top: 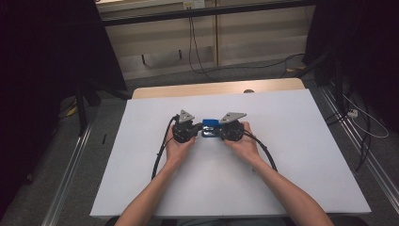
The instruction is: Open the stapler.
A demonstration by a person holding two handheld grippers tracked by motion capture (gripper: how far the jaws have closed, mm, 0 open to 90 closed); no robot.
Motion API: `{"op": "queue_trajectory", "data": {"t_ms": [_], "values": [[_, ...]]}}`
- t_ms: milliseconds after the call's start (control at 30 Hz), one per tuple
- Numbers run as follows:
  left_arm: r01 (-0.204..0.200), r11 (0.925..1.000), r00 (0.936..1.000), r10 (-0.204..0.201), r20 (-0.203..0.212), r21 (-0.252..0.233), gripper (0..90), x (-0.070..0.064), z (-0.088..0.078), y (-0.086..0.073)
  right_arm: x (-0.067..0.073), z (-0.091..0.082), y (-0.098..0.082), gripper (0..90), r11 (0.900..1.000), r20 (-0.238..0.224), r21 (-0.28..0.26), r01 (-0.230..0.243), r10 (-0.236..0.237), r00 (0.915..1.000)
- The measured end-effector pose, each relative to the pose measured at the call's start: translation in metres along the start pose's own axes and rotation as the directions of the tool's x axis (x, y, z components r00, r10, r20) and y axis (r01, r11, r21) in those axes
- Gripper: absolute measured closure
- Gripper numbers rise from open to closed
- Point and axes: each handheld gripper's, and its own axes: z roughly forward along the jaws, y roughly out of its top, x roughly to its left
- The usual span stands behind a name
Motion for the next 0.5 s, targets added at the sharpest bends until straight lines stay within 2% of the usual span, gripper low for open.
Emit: {"op": "queue_trajectory", "data": {"t_ms": [267, 500], "values": [[0.002, 1.0, 1.0, -0.002, 0.005, 0.003, 90.0, -0.0004, -0.0009, 0.0001, 0.0009, 0.0, 0.0, 90.0, 1.0, 0.006, -0.001, 0.007, -0.007, 1.0], [0.012, 0.9997, 0.9999, -0.012, 0.009, -0.022, 90.0, -0.0013, -0.0021, 0.0024, 0.001, -0.0001, 0.0, 90.0, 1.0, 0.007, 0.0, 0.008, -0.008, 0.9999]]}}
